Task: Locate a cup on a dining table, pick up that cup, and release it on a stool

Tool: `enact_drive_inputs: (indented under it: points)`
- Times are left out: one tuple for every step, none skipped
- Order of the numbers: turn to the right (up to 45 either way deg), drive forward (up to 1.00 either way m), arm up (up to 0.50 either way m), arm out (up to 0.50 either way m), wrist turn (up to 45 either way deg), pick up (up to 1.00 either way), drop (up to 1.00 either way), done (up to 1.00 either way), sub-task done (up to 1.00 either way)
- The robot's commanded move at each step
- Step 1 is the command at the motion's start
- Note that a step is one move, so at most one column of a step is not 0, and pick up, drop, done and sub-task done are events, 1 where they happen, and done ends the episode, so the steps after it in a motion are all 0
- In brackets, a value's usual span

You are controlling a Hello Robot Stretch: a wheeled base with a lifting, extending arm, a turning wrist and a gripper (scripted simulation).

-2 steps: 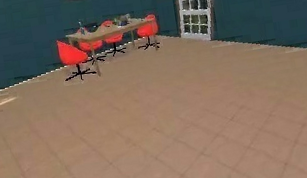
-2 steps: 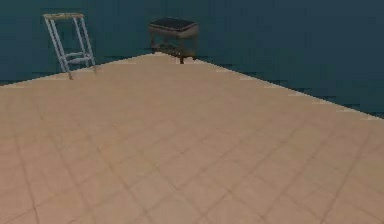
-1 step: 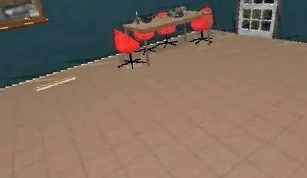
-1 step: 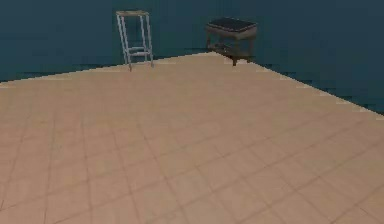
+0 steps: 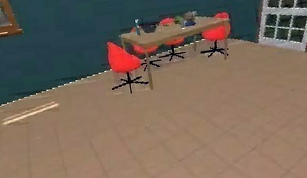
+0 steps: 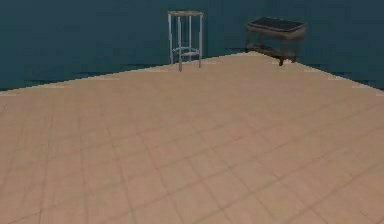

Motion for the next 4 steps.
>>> enact_drive_inputs:
  points:
    - [0.0,1.0,0.0,0.0,0.0,0.0,0.0,0.0,0.0]
    - [-3.0,0.0,0.0,0.0,0.0,0.0,0.0,0.0,0.0]
    - [0.0,0.9,0.0,0.0,0.0,0.0,0.0,0.0,0.0]
    - [45.0,0.0,0.0,0.0,0.0,0.0,0.0,0.0,0.0]
